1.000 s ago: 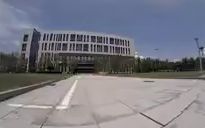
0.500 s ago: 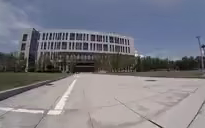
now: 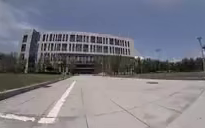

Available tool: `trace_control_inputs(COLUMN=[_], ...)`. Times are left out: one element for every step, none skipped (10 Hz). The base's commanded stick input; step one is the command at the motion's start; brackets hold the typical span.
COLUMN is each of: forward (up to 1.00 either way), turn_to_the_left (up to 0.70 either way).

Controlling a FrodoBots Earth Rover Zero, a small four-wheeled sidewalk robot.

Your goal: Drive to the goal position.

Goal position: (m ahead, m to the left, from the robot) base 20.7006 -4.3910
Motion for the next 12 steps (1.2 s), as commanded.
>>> trace_control_inputs(forward=[0.5,0.5,0.5,0.5,0.5,0.5,0.5,0.5,0.5,0.5,0.5,0.5], turn_to_the_left=[0.01,0.01,0.01,0.01,0.01,0.01,0.01,0.01,0.01,0.01,0.01,0.01])
